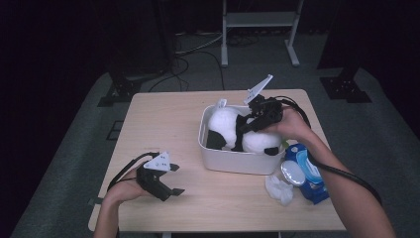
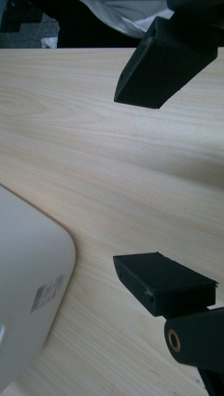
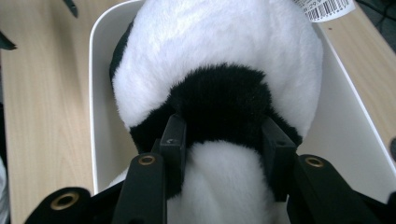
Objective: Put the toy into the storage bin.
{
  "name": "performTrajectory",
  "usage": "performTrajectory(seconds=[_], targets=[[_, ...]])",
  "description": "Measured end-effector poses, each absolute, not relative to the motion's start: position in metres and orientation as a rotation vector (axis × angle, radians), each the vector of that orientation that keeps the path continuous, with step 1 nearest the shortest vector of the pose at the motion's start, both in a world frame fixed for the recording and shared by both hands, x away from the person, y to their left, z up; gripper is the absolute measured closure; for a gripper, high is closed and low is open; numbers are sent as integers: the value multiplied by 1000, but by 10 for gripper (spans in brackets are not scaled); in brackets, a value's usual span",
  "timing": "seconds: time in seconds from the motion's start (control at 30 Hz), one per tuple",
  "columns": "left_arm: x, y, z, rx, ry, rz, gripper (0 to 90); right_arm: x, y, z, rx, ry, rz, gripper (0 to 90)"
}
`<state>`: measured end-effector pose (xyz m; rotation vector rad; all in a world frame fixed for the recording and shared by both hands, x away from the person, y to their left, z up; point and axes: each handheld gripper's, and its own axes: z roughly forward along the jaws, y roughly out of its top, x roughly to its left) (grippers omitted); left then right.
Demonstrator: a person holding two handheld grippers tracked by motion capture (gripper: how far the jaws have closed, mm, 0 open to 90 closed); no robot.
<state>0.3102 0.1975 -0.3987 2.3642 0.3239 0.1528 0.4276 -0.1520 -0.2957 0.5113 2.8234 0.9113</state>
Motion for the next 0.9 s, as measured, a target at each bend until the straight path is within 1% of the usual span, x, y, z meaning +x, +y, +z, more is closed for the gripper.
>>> performTrajectory(seconds=[0.5, 0.77, 0.83, 0.9], targets=[[310, 199, -398, 2359, 329, 154, 172, 401, -134, -305, 370, 2885, 920, 596], [310, 200, -398, 2362, 328, 155, 172, 401, -130, -307, 317, 2880, 912, 585], [310, 201, -398, 2360, 328, 155, 172, 402, -129, -308, 298, 2873, 904, 552], [310, 201, -398, 2360, 331, 155, 172, 403, -127, -311, 261, 2850, 847, 433]])
